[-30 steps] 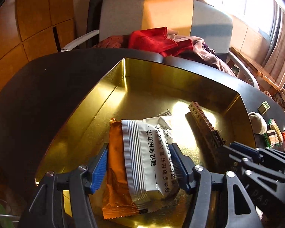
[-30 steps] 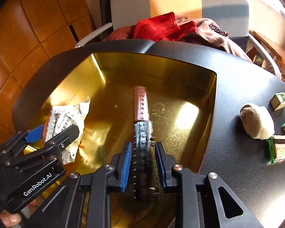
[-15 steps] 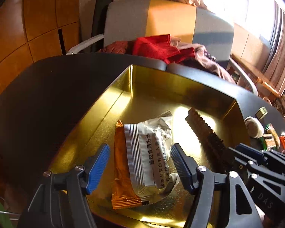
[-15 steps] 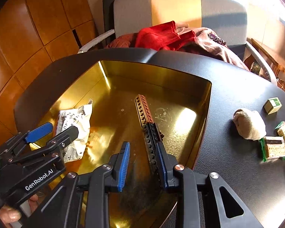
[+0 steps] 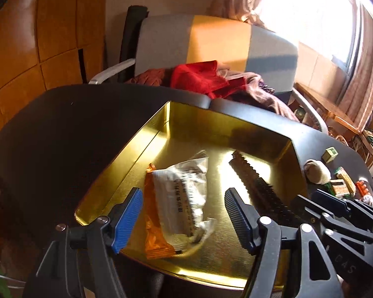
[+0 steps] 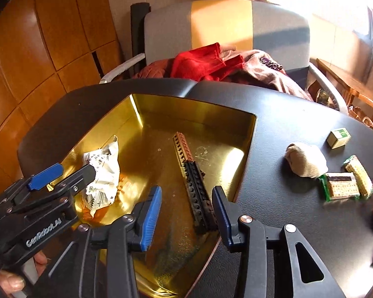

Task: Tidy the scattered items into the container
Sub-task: 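Lower the biscuit packet and brick strip into the gold tray and release both, then move the right gripper to the cracker pack and grasp it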

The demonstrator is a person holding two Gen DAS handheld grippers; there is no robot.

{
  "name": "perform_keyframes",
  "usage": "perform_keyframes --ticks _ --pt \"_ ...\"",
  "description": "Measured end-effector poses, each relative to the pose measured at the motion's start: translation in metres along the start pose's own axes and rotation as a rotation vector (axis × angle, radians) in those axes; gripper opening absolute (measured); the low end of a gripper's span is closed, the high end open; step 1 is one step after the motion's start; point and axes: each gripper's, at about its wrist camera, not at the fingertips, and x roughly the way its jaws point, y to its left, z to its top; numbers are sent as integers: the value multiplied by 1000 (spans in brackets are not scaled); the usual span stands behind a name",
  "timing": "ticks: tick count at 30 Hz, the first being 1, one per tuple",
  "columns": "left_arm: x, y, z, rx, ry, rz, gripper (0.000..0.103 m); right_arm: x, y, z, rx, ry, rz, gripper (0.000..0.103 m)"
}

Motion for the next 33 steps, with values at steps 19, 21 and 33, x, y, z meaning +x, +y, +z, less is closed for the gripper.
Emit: perform_keyframes --ticks 19,21,33 --pt "-34 -89 -35 165 27 -241 70 -7 -186 -16 360 1 -210 61" --pt "-33 -95 -40 182 41 -261 70 -2 -207 -8 391 8 -230 61" --pt "-39 -114 -62 247 83 -328 70 57 -242 22 292 157 -312 65"
